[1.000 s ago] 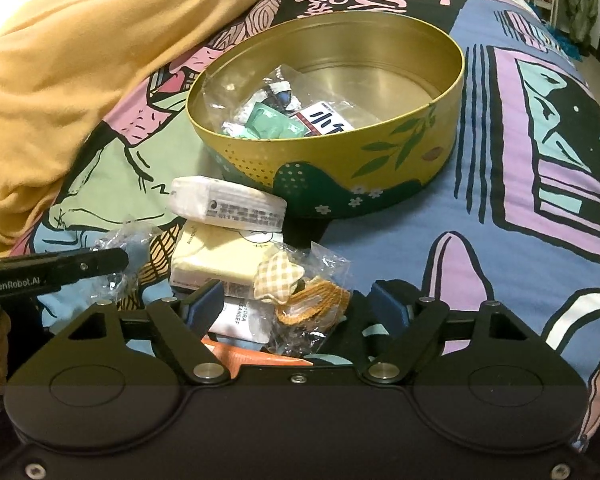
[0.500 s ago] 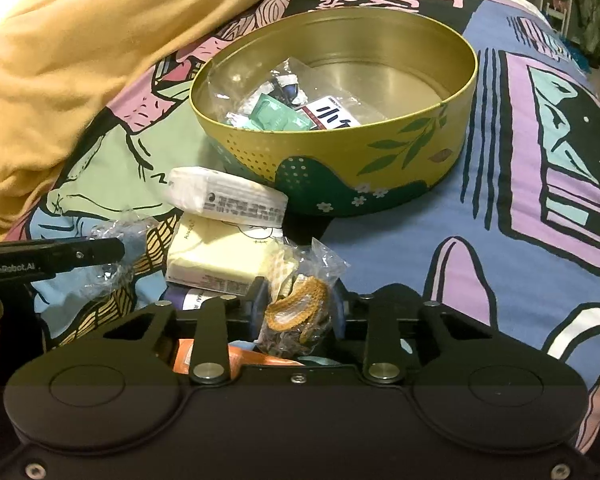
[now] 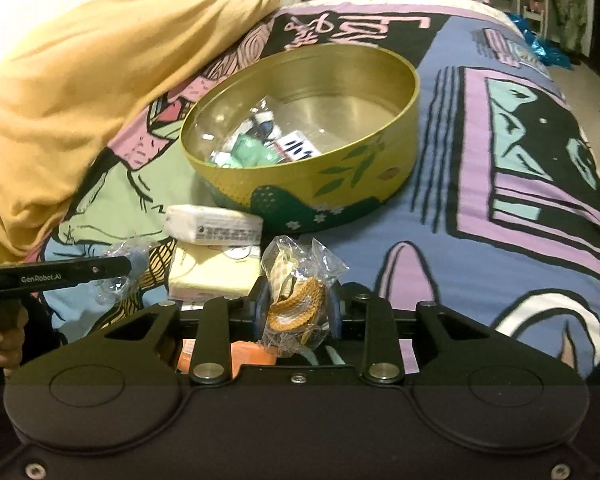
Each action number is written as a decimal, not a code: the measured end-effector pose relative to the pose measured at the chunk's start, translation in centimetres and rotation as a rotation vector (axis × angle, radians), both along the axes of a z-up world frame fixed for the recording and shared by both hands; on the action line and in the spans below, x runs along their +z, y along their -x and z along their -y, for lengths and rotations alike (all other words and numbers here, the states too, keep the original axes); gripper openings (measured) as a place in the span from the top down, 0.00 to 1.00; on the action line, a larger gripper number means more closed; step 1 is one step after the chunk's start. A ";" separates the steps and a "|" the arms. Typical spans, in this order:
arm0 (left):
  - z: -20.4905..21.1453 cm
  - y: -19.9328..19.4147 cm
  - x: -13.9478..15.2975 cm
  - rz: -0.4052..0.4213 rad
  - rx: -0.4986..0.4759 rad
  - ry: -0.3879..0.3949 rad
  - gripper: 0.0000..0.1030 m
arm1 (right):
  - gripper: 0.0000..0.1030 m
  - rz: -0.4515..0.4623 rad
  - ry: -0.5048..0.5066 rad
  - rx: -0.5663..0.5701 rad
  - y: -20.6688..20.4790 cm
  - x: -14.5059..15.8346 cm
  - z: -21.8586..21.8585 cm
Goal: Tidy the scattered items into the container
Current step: 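Lift the blue-item bag with the left tool while the right tool grasps the gold snack bag, then carry the blue-item bag over the tin and open the left tool while the right holds the snack bag, then grasp the white Face tissue pack with the left tool while the right holds the snack bag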
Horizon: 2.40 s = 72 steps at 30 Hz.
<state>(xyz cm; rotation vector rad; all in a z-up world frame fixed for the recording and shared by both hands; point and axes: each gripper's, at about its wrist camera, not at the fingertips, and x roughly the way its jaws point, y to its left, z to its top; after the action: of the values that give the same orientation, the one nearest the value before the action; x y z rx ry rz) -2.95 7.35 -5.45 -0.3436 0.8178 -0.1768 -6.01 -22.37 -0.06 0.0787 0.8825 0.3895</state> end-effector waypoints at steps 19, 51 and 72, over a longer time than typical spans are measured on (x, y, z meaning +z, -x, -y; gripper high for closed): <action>1.3 -1.7 5.6 0.076 -0.007 -0.058 0.76 | 0.73 0.028 -0.107 -0.057 0.7 -0.4 2.2; 13.5 -14.1 12.5 0.206 -0.216 -0.303 0.25 | 0.73 0.047 -0.148 -0.067 0.8 -0.1 2.4; 7.5 -8.3 7.2 0.038 -0.235 -0.221 0.10 | 0.73 0.044 -0.178 -0.124 0.4 -0.2 3.5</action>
<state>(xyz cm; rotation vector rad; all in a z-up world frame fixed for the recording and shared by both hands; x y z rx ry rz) 5.39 -0.11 1.70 -0.0350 0.8308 -0.3085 -6.42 -25.82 -0.30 0.2868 0.7935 0.3519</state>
